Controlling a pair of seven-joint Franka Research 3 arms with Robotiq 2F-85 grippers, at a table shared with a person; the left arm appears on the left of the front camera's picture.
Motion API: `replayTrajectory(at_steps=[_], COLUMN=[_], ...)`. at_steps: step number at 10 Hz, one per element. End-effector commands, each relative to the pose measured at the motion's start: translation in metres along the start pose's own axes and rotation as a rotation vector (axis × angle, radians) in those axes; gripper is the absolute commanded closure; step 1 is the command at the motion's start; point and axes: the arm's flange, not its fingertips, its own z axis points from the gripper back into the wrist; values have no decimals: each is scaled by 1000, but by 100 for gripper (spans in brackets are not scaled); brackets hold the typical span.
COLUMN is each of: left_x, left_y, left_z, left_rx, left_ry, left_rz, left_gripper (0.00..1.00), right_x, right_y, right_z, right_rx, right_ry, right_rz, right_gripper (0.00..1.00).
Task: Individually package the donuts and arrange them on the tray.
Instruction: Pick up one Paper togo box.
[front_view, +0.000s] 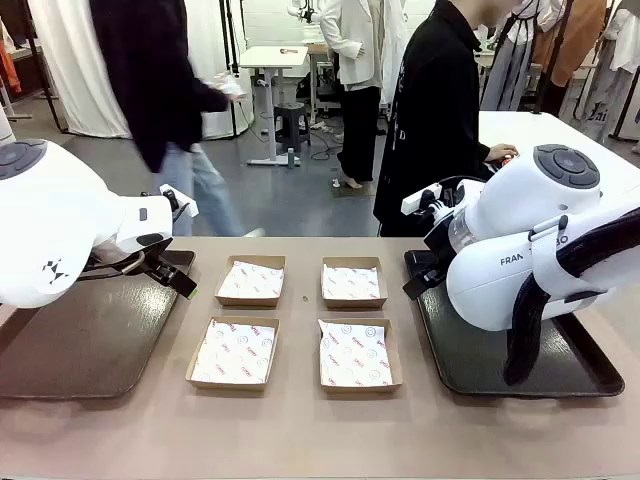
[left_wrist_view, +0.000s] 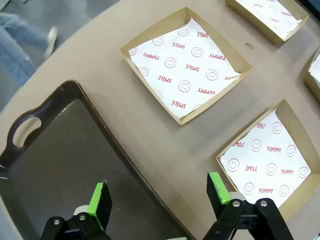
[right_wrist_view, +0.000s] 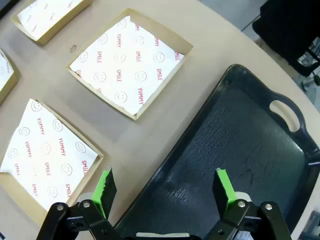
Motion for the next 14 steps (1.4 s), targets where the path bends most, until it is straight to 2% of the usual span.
replayTrajectory(at_steps=[1,14], left_x=[0,0], left_y=[0,0], left_z=[0,0], left_rx=[0,0], left_ry=[0,0], left_rz=[0,0], left_gripper=[0,0], right_x=[0,0], right_y=[0,0], right_z=[0,0], right_rx=[0,0], right_ry=[0,0], right_rz=[0,0], right_gripper=[0,0])
